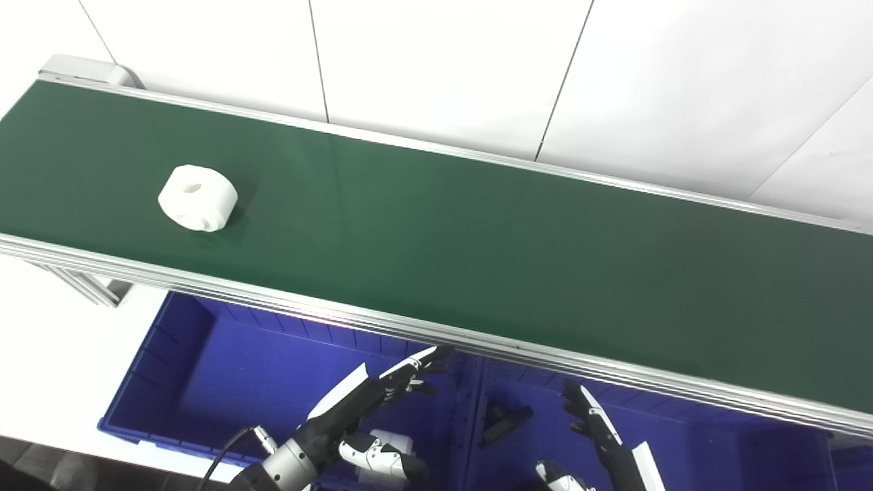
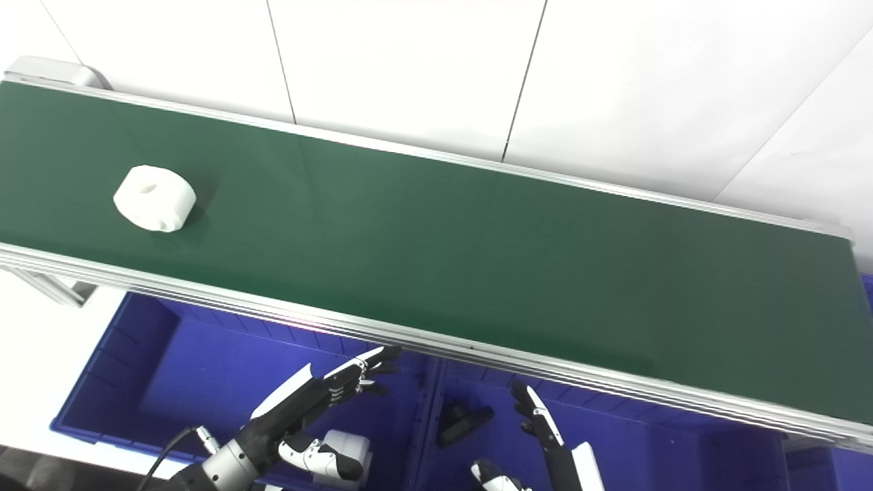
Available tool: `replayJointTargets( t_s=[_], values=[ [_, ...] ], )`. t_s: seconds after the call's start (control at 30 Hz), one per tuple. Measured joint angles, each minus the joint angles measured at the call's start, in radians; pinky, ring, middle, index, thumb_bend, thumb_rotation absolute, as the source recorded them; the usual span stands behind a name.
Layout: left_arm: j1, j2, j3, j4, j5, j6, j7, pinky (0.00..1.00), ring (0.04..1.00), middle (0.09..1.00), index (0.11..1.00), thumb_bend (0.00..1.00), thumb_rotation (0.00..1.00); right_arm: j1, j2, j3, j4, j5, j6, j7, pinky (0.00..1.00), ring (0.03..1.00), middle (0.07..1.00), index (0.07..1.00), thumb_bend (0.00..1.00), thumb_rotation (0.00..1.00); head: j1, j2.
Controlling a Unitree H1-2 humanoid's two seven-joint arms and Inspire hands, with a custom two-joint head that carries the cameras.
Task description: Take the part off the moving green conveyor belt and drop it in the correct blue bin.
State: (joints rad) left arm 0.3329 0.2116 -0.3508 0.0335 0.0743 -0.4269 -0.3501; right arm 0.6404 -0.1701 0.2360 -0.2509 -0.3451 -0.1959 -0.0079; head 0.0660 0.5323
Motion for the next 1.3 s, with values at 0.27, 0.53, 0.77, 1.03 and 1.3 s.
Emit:
replayJointTargets(
  t_s=[0.27, 0.53, 0.77, 1.03, 1.3],
  values=[
    [0.000, 0.002, -0.018, 0.019, 0.001, -0.001, 0.024, 0.79, 0.902, 0.948, 0.925, 0.82, 0.58, -0.022, -0.004, -0.012, 0.067, 0.019, -0.082, -0.005, 0.86, 0.902, 0.917, 0.938, 0.66, 0.68, 0.012, -0.021],
    [0.002, 0.014, -0.031, -0.045, -0.012, -0.002, 0.023, 0.83, 0.912, 0.942, 0.915, 0.81, 0.58, -0.026, -0.004, -0.020, 0.075, 0.018, -0.086, -0.005, 0.83, 0.887, 0.909, 0.932, 0.65, 0.66, 0.005, -0.028],
    [0.006, 0.014, 0.006, -0.169, -0.036, -0.005, 0.037, 0.81, 0.878, 0.890, 0.888, 0.81, 0.60, -0.036, -0.003, -0.020, 0.080, 0.013, -0.090, -0.005, 0.84, 0.896, 0.916, 0.934, 0.65, 0.67, -0.005, -0.025],
    [-0.026, 0.039, 0.077, -0.304, -0.116, 0.002, 0.032, 0.82, 0.892, 0.910, 0.907, 0.86, 0.58, -0.038, 0.008, -0.020, 0.078, 0.018, -0.088, -0.001, 0.83, 0.895, 0.913, 0.926, 0.70, 0.70, -0.015, -0.008],
    [-0.177, 0.059, 0.163, -0.358, -0.130, 0.095, 0.033, 0.83, 0.913, 0.931, 0.930, 0.85, 0.55, -0.050, 0.016, -0.028, 0.067, 0.006, -0.079, 0.001, 0.79, 0.870, 0.897, 0.908, 0.71, 0.72, -0.061, 0.049]
  ],
)
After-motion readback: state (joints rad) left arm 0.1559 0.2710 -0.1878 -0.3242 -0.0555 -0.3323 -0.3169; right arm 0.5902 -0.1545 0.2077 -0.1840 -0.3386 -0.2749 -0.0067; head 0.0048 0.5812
